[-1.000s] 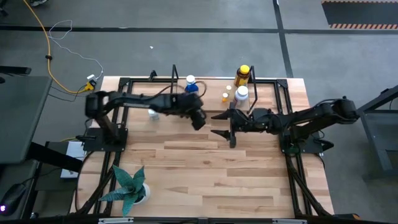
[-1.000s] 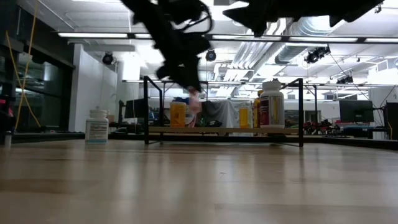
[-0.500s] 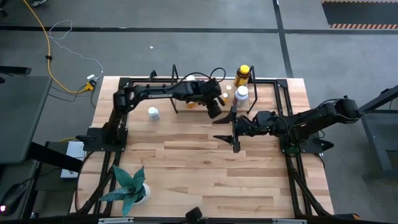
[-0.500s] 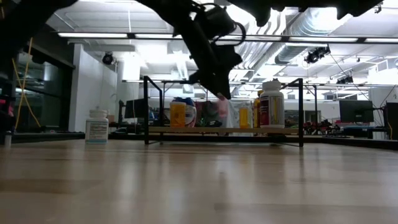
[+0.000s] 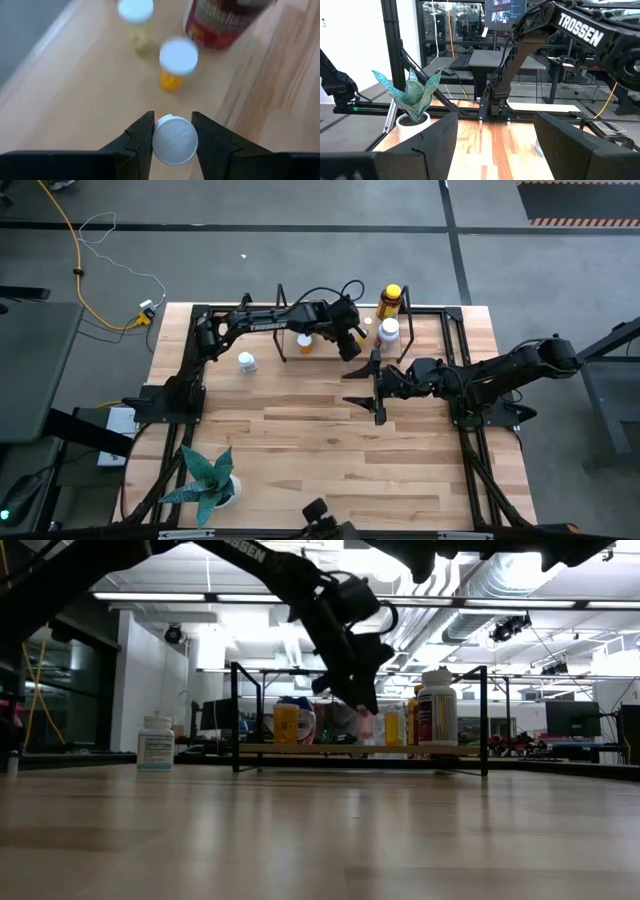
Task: Pick and place medicine bottles onto shelf by color
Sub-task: Put the small pink pill bottle on the shelf
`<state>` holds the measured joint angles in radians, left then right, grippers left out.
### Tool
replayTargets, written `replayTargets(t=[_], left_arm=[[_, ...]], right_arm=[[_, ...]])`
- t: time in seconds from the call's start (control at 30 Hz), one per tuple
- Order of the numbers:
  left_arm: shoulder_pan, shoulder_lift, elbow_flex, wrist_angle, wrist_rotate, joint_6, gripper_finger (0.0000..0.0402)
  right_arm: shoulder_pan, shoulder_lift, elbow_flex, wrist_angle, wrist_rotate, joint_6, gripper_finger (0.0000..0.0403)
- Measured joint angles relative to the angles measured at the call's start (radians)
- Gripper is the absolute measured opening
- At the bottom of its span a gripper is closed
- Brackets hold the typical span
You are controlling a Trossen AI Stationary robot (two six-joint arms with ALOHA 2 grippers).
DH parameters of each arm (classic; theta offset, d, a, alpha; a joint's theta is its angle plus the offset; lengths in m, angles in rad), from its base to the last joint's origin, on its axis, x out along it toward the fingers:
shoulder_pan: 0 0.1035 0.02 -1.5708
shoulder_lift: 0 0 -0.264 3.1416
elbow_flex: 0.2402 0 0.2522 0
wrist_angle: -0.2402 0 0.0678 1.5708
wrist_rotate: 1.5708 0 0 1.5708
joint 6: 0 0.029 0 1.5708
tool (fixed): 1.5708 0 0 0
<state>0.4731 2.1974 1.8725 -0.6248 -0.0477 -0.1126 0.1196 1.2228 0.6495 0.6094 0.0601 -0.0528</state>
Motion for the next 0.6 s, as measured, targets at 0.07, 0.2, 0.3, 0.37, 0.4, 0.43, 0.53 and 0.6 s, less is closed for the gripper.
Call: replayTargets(t=[0.07, 0.2, 0.3, 0.37, 0.4, 0.43, 0.53, 0.6], left_arm=[[0.01, 0.004, -0.003, -0.009, 0.021, -0.008, 0.0113], [0.019, 0.011, -0.001, 0.029, 0.056, -0.014, 0.0113], [0.019, 0.015, -0.003, 0.054, 0.061, -0.014, 0.0113], [0.018, 0.013, -0.002, 0.077, 0.063, -0.007, 0.0113], [0.018, 0.013, -0.002, 0.077, 0.063, -0.007, 0.0113], [0.018, 0.013, -0.002, 0.074, 0.064, -0.007, 0.0113], [0.019, 0.016, -0.002, 0.063, 0.067, -0.007, 0.0113], [0.018, 0.02, -0.002, 0.061, 0.076, -0.007, 0.0113]], right_arm=[[0.0, 0.0, 0.0, 0.0, 0.0, 0.0, 0.0255], [0.0, 0.0, 0.0, 0.0, 0.0, 0.003, 0.0255], [0.0, 0.0, 0.0, 0.0, 0.0, 0.003, 0.0255], [0.0, 0.0, 0.0, 0.0, 0.0, 0.003, 0.0255], [0.0, 0.0, 0.0, 0.0, 0.0, 0.003, 0.0255], [0.0, 0.0, 0.0, 0.0, 0.0, 0.003, 0.0255], [0.0, 0.0, 0.0, 0.0, 0.0, 0.003, 0.0255], [0.0, 0.0, 0.0, 0.0, 0.0, 0.003, 0.0255]])
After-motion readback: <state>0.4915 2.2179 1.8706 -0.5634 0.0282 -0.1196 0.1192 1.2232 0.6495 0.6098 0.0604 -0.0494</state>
